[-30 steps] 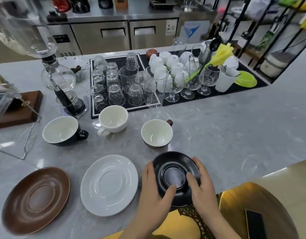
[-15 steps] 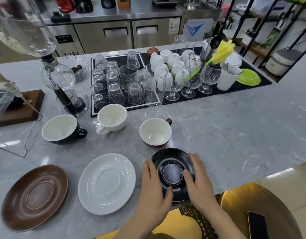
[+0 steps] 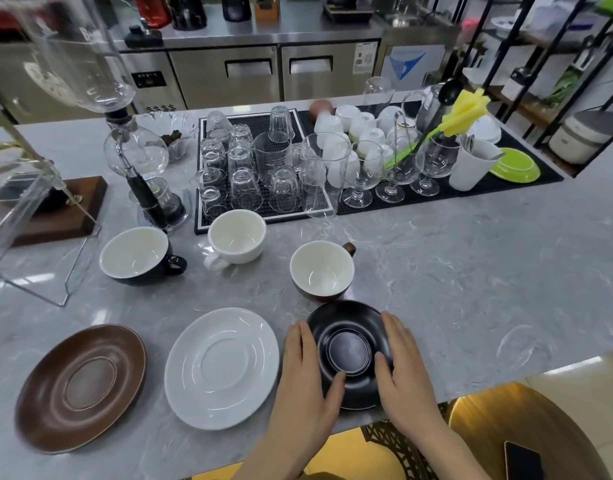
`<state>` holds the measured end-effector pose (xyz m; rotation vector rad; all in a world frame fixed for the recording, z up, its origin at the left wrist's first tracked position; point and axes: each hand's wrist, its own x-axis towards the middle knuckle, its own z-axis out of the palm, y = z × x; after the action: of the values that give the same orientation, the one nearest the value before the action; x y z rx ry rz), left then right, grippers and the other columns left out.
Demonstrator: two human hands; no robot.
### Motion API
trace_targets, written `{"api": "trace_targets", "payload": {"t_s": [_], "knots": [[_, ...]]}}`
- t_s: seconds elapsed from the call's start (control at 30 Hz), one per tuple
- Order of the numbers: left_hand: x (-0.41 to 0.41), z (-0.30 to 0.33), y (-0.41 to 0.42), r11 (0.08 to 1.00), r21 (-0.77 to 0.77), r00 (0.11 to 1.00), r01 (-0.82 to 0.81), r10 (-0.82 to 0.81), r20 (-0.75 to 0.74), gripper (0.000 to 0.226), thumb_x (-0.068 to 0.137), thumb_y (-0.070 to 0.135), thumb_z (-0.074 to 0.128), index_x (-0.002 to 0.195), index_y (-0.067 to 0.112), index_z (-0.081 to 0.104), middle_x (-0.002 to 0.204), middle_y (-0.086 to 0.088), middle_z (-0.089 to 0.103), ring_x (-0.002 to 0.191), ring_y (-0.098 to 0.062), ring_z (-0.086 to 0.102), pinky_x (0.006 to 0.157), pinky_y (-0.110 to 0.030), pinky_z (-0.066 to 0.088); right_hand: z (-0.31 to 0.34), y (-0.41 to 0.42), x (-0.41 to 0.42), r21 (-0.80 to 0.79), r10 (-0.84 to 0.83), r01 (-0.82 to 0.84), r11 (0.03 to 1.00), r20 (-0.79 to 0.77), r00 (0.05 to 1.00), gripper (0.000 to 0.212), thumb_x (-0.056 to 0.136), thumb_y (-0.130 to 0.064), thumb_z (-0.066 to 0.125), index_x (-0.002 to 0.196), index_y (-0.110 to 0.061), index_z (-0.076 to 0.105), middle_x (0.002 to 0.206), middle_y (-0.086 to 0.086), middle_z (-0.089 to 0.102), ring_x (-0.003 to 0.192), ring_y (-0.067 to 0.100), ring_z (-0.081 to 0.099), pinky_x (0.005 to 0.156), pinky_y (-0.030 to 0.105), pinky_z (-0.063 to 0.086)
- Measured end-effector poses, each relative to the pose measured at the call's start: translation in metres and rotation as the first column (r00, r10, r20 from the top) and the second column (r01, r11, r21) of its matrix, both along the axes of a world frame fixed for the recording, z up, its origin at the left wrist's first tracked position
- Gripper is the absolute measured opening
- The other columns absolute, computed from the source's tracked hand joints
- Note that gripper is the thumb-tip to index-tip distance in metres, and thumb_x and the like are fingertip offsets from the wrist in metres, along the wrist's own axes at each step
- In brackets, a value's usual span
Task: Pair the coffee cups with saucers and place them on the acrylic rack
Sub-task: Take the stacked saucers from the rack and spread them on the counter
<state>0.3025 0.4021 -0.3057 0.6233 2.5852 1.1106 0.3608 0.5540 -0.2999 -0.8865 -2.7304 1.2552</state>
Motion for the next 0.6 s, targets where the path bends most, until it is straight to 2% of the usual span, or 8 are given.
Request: {"api": "trace_targets", "payload": {"t_s": [0.1,0.23,0.3,0.4,0.5,0.6], "knots": [[0.0,-0.002,0.0,1.0,0.001,1.0,-0.005,0.005,-0.01,0.092,0.097,0.04,0.054,0.158,0.013,-0.009,0.169,-0.002,-0.008,0.155,-0.011,-0.009,0.117,-0.014,-0.006,0.0,0.0,0.001,-0.005,-0.012,0.012,1.0,-0.024,1.0,0.058,0.104,-0.023,0.039,0.155,-0.032,0.014,0.165,-0.01,0.015,0.154,0.014,0.007,0.125,0.04,0.017],[-0.001,0.0,0.002,1.0,-0.015,0.999,-0.017,0.016,-0.05,0.093,0.097,0.041,0.054,0.157,0.014,-0.011,0.168,0.001,-0.01,0.153,-0.009,-0.012,0.119,-0.017,-0.006,0.005,-0.001,0.0,-0.025,-0.038,0.036,0.999,-0.051,0.998,0.056,0.103,-0.025,0.041,0.154,-0.033,0.018,0.163,-0.009,0.022,0.152,0.013,0.016,0.124,0.041,0.023],[0.0,0.003,0.0,1.0,-0.007,0.997,-0.004,0.004,-0.082,0.092,0.097,0.041,0.053,0.155,0.017,-0.015,0.165,0.007,-0.015,0.149,-0.005,-0.018,0.118,-0.016,-0.009,0.008,0.0,0.0,-0.059,-0.068,0.064,0.996,-0.077,0.995,0.056,0.103,-0.026,0.042,0.154,-0.032,0.02,0.162,-0.009,0.026,0.149,0.01,0.021,0.122,0.035,0.025],[0.001,0.006,-0.004,0.999,0.032,0.994,0.003,0.0,-0.106,0.089,0.096,0.046,0.05,0.155,0.021,-0.012,0.156,0.019,-0.022,0.147,0.002,-0.021,0.12,-0.015,-0.007,0.018,0.002,0.0,-0.083,-0.107,0.097,0.992,-0.125,0.986,0.055,0.102,-0.022,0.047,0.153,-0.027,0.027,0.158,-0.008,0.033,0.138,-0.001,0.028,0.111,0.021,0.026],[-0.001,0.014,-0.01,0.997,0.075,0.99,-0.016,0.027,-0.135,0.084,0.092,0.056,0.044,0.154,0.027,-0.004,0.157,0.023,-0.015,0.143,0.015,-0.023,0.114,-0.004,-0.01,0.03,0.004,-0.004,-0.082,-0.122,0.108,0.991,-0.19,0.974,0.052,0.101,-0.018,0.049,0.15,-0.027,0.033,0.156,-0.009,0.035,0.134,-0.006,0.028,0.107,0.014,0.022],[-0.006,0.026,-0.019,0.994,0.103,0.987,-0.037,0.053,-0.149,0.082,0.093,0.049,0.056,0.156,0.027,0.009,0.16,0.021,-0.002,0.146,0.015,-0.013,0.11,0.001,-0.007,0.042,0.003,-0.011,-0.055,-0.107,0.096,0.994,-0.265,0.958,0.049,0.1,-0.016,0.051,0.146,-0.028,0.039,0.154,-0.013,0.038,0.132,-0.017,0.028,0.102,-0.003,0.019]]}}
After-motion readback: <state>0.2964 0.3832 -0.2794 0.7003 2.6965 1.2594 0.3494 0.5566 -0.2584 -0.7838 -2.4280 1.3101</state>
